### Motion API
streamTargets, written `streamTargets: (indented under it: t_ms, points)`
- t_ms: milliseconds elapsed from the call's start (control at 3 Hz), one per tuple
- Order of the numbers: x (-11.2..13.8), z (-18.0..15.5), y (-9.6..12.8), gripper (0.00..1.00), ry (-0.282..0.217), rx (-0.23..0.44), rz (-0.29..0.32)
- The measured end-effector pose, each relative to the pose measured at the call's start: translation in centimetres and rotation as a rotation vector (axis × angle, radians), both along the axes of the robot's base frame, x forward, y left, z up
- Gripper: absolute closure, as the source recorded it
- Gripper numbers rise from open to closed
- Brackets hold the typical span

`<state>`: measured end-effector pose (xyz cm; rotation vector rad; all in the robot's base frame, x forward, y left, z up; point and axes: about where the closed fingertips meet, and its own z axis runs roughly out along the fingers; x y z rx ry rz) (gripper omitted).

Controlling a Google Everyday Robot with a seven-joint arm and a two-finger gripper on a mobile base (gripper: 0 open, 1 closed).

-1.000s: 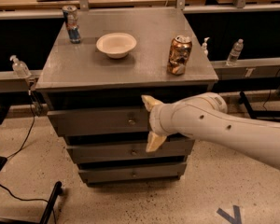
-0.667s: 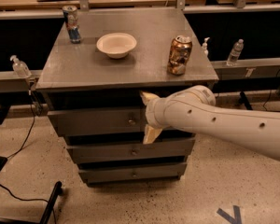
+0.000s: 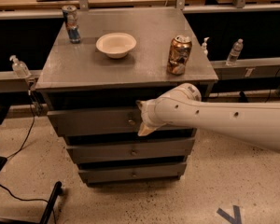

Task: Open top drawer

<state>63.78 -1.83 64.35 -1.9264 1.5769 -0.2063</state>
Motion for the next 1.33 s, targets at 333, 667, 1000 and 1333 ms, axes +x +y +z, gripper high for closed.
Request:
streamTargets:
  t_ms: [333,667,1000,1333]
  points:
    - [-1.2,0.1,0.1,0.34,0.052,0.026,0.033]
    - [-5.3,2.0,-0.7,0.29,0.107,0.05,0.11]
    - [-10.2,3.2,-2.5,0.31,0.178,0.061,0.153]
    - [-13.5,3.8,-3.7,0.31,0.24,0.053,0.185]
